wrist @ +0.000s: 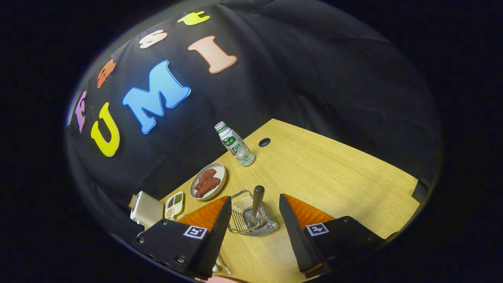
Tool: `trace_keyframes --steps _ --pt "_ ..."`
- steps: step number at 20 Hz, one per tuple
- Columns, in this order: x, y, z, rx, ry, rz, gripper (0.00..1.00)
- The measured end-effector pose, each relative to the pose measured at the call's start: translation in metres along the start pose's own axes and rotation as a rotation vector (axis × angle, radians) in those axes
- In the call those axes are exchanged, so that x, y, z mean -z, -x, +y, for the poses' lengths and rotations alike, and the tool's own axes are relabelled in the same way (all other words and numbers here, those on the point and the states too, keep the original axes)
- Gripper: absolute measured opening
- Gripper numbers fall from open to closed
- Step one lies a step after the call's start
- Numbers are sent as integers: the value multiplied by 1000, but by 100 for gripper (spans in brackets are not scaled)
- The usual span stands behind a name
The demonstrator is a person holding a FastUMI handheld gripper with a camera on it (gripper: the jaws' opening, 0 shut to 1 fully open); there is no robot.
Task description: Take the plate from the dish rack, then take the spoon from the basket and place it into the plate.
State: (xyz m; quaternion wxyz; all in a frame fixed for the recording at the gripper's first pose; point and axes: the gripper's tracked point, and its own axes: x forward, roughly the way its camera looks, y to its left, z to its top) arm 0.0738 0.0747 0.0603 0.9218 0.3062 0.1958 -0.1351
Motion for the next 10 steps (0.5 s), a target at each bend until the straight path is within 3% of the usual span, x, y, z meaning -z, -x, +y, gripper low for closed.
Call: trace_keyframes --steps 2,3,6,7,9,10 --pt "4 -16 -3 29 -29 -18 75" --pt "4 -21 -3 35 -48 -24 67" --pt "4 -34 -7 56 -88 -35 67" --pt "8 -38 -9 54 -99 -29 51" --pt "6 -40 -14 67 -109 -30 48" --pt "4 -39 -13 85 -117 -44 31"
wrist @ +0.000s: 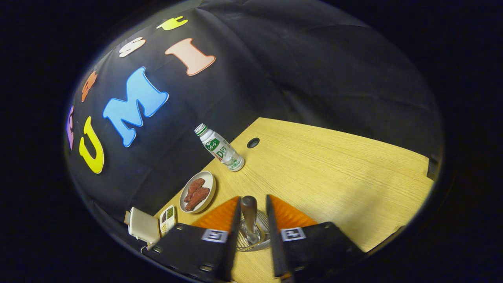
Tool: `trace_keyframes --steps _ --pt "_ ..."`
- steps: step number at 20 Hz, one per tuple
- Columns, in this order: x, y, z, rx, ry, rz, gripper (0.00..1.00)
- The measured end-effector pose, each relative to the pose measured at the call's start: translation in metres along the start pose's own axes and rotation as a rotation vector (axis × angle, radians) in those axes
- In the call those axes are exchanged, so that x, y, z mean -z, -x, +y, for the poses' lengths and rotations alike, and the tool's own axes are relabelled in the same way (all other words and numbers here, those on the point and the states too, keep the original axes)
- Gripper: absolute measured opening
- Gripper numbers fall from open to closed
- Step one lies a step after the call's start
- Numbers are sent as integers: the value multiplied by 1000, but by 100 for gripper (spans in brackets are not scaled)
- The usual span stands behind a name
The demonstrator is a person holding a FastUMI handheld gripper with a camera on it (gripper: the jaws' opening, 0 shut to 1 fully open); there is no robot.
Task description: Take the plate from the dish rack, then take the spoon from the basket and place it into the plate.
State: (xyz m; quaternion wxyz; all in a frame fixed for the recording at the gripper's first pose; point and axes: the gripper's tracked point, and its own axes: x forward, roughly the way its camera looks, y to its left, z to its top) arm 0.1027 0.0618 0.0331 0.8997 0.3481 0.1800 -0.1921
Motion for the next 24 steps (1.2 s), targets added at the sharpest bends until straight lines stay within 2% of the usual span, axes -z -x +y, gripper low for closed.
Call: trace_keyframes --steps 1,8,12,17,21,24 --pt "1 -4 4 -8 7 6 14" --pt "-13 4 26 -45 193 -37 15" --pt "-41 26 44 -102 225 -60 14" --pt "-73 64 71 -176 325 -103 14" --pt "-73 99 94 -237 381 -107 14" --pt "-51 126 110 -295 411 -76 14"
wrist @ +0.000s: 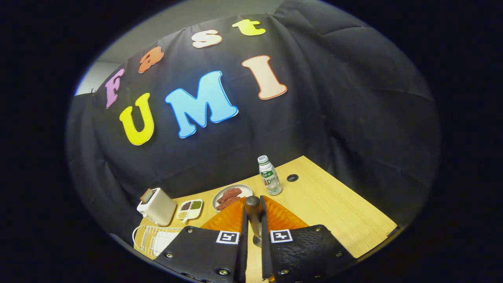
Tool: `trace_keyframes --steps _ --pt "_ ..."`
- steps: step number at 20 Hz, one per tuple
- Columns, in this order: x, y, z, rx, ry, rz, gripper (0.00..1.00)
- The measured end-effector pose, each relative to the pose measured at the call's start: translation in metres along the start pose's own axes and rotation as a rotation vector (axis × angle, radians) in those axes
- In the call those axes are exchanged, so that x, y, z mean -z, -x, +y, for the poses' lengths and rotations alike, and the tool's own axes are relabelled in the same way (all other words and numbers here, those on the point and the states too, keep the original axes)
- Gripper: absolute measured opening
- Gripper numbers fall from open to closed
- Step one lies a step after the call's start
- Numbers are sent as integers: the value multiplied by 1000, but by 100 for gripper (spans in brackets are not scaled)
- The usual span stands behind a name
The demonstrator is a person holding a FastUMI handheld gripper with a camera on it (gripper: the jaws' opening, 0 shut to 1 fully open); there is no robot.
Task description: Take the plate from the dish rack, then take the spoon from the basket and place it into the plate.
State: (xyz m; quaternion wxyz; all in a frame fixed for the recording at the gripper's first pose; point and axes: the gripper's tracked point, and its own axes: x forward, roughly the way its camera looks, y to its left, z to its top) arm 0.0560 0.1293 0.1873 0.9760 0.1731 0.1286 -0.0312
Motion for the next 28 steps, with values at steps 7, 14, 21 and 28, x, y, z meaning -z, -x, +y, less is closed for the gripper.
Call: trace_keyframes --steps 7,14,21,28 --pt "60 45 77 -153 92 92 14" --pt "157 81 145 -274 147 239 14" --pt "224 93 176 -310 181 334 14" --pt "273 101 180 -306 206 381 15"
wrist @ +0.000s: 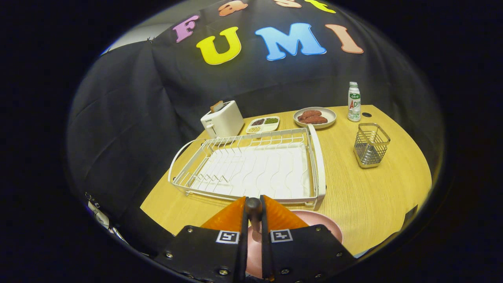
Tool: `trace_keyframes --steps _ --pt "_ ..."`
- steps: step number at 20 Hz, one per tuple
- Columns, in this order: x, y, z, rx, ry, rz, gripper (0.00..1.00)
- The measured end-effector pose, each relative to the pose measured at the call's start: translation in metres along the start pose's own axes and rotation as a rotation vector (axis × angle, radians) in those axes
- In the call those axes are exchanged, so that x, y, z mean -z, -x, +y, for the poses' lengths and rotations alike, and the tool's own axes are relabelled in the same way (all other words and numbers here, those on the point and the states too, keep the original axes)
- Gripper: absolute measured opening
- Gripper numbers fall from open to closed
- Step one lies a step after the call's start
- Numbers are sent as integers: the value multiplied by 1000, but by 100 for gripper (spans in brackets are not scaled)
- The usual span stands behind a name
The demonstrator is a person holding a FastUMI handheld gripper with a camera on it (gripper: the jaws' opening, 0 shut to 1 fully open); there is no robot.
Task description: Take the plate from the dish rack, then take the spoon from the basket and place it into the plate.
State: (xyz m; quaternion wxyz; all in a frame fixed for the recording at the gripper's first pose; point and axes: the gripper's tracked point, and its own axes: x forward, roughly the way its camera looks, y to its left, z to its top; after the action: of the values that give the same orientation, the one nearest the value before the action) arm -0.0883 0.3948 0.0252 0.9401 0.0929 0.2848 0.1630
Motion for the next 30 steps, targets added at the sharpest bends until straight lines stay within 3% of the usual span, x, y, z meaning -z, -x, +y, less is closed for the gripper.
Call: trace_keyframes --steps 3,5,7,9,12,13,22,30 --pt "2 9 4 -7 3 -21 14" --pt "4 18 2 -8 18 -22 27" --pt "4 26 0 -8 29 -25 27" --pt "1 31 -4 -4 38 -24 40" --pt "-12 44 -10 1 44 -42 41" --pt "-18 48 -11 1 44 -49 49" --pt "-92 83 -30 61 101 -201 49" --pt "-223 143 -70 160 130 -485 49"
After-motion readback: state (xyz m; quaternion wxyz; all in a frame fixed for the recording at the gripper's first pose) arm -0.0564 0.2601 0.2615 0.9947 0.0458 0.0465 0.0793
